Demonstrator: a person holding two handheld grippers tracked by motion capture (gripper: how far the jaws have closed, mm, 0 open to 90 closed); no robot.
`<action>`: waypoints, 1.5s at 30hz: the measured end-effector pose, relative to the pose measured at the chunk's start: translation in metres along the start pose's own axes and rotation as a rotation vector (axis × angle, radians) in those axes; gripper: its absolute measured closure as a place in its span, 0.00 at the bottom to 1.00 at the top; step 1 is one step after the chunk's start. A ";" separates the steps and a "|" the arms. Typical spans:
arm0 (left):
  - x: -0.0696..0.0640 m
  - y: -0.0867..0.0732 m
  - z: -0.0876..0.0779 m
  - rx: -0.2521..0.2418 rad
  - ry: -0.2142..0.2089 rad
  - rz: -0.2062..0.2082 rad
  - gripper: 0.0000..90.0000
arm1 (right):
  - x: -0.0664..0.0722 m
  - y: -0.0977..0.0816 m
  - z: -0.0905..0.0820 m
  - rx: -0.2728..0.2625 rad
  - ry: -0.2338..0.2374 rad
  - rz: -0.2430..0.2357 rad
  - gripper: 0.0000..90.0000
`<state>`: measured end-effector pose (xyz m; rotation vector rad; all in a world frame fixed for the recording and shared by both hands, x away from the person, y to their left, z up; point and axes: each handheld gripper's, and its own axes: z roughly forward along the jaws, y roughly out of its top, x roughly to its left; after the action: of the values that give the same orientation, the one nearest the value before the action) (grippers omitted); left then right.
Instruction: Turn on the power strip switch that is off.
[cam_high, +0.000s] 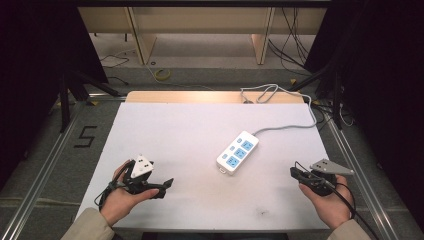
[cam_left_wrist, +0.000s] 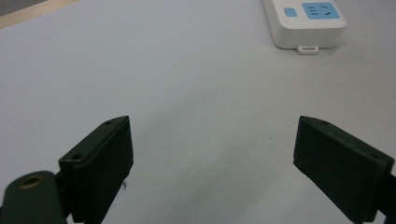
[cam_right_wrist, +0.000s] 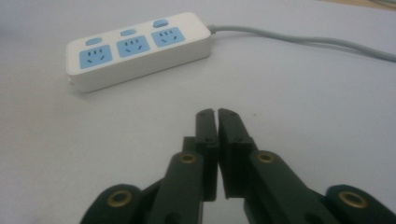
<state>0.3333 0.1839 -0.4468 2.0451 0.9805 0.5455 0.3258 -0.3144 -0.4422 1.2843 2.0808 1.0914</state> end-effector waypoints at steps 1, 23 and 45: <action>0.000 0.000 0.000 -0.001 0.000 0.001 0.13 | 0.000 0.001 0.000 -0.001 -0.001 -0.005 1.00; -0.001 0.000 0.000 0.006 0.007 0.004 0.15 | 0.013 0.014 0.014 0.034 0.026 -0.053 1.00; -0.002 0.002 -0.001 0.006 0.014 0.016 0.17 | 0.018 0.026 0.020 0.037 0.036 -0.081 1.00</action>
<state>0.3323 0.1816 -0.4451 2.0583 0.9764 0.5667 0.3461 -0.2842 -0.4320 1.1946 2.1694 1.0531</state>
